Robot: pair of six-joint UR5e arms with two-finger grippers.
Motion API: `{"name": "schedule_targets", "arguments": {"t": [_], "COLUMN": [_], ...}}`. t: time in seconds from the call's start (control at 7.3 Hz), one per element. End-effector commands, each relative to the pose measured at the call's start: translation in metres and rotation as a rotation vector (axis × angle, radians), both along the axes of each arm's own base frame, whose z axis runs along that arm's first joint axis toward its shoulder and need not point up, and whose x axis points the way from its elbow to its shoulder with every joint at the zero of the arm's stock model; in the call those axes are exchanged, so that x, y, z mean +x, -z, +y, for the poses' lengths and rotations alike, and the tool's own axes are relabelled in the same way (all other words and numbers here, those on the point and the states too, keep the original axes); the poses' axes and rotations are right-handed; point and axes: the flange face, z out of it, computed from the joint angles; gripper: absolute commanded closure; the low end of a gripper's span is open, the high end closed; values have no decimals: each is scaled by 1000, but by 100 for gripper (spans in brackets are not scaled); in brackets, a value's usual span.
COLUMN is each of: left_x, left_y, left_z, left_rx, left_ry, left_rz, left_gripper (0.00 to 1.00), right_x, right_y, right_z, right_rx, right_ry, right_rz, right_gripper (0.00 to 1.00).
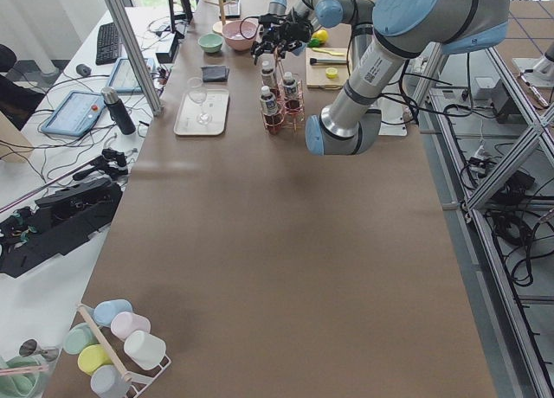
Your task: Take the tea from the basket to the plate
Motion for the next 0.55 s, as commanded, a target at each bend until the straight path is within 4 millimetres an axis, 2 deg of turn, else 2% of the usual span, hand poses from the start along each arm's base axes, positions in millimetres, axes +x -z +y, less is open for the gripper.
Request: {"name": "schedule_targets", "arguments": {"t": [0.0,0.14,0.27,0.41], "left_x": [0,0,0,0], "left_y": [0,0,0,0], "left_z": [-1,0,0,0], "left_rx": [0,0,0,0], "left_ry": [2,0,0,0], "left_rz": [-1,-1,-1,-1], "left_gripper": [100,100,100,100], "right_x": [-3,-3,-3,-1], "right_y": [-1,-2,-2,1], "right_z": [2,2,3,4], "right_rx": [-5,-6,-5,1], "right_ry": [3,3,6,7], "right_rz": [4,5,5,-1], "right_gripper": [54,88,100,100]}}
